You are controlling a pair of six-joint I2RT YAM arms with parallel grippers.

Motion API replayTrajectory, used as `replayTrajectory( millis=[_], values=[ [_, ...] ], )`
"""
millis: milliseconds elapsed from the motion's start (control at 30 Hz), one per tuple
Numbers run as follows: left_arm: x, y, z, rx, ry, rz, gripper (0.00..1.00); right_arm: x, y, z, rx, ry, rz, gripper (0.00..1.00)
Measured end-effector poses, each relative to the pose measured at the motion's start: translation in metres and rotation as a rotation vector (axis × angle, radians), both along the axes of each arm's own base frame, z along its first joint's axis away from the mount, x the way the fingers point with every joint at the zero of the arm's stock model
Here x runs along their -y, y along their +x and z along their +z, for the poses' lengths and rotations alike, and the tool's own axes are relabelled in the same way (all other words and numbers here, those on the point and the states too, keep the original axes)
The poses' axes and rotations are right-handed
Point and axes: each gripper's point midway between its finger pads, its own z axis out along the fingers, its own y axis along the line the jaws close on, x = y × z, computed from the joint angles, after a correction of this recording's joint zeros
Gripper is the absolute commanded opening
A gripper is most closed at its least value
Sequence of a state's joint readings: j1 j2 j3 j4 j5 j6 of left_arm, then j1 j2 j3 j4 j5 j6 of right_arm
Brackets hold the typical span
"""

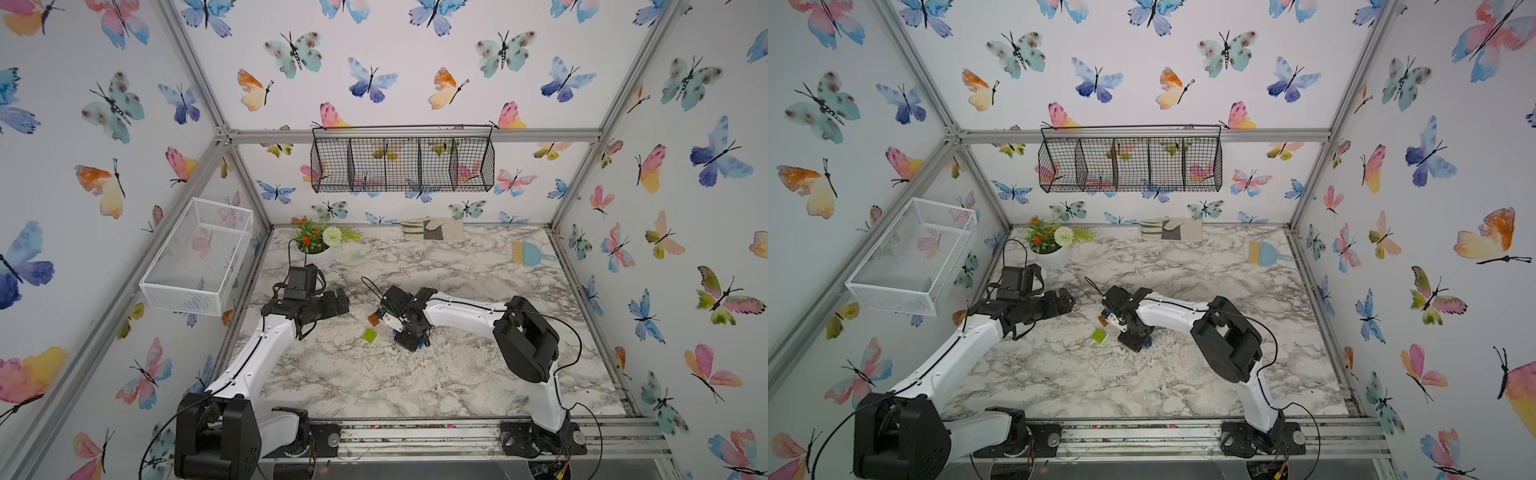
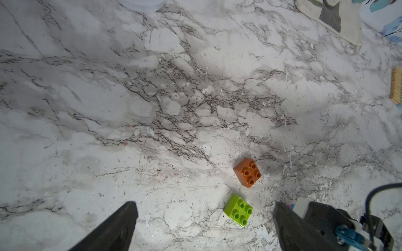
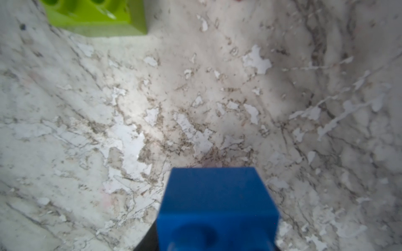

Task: Assemble the letter y with lego
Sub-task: Assemble the lego brick with the lego brick, then pick up the lego brick from the center of the board.

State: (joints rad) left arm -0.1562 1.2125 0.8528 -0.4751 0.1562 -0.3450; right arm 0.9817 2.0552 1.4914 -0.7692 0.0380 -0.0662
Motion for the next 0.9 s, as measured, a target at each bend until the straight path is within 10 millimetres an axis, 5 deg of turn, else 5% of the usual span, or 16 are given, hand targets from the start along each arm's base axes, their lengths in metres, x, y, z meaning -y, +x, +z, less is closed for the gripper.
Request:
replayTrajectory(
  millis=[533,667,800,900],
  values=[
    [0.006,-0.003,-0.005,-0.006,0.001,-0.017,0.99,-0.005,0.008,0.001,0.019,0.002,-0.036,0.18],
    [0.045,-0.020,-0.016,-0.026,0.013,-0.114,0.95,0.006,0.024,0.013,0.049,0.011,-0.100,0.18],
    [0.092,-0.039,-0.034,-0.058,0.035,-0.244,0.70,0.037,0.058,0.051,0.111,0.074,-0.224,0.19],
    [0.106,-0.046,-0.053,-0.101,0.071,-0.290,0.65,0.066,0.077,0.081,0.172,0.108,-0.303,0.20]
  ],
)
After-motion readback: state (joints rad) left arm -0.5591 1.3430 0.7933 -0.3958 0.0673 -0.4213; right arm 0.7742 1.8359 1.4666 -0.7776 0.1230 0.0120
